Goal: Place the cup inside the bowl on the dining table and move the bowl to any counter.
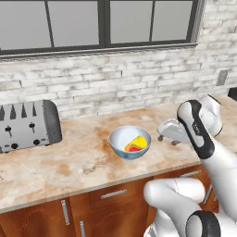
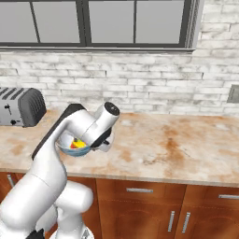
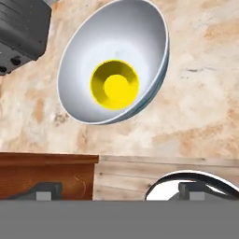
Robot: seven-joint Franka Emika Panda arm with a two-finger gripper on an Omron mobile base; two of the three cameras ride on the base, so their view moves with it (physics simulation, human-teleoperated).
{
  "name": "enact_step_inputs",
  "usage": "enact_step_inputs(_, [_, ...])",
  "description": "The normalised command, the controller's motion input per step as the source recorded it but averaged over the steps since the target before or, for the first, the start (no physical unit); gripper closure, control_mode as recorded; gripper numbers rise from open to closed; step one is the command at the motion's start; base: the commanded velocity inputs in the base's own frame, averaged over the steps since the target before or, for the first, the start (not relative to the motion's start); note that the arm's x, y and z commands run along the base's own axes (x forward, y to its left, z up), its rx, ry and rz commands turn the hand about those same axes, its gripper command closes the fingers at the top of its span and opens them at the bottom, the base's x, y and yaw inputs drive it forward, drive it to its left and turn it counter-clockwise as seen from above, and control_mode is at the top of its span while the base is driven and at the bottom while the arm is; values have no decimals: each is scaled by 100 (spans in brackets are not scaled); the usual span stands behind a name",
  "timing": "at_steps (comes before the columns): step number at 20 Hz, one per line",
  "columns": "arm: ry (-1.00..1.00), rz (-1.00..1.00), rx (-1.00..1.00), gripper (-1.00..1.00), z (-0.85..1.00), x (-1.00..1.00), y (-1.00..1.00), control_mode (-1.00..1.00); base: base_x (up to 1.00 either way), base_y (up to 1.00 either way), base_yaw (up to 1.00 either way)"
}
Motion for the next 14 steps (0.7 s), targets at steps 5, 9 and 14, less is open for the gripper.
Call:
enact_step_inputs(5, [-17, 1, -1, -100, 35, -83, 0, -100, 0, 0, 0])
enact_step_inputs(9, [-14, 1, -3, -100, 45, -83, 0, -100, 0, 0, 0])
enact_step_inputs(14, [-10, 0, -7, -100, 45, -85, 0, -100, 0, 0, 0])
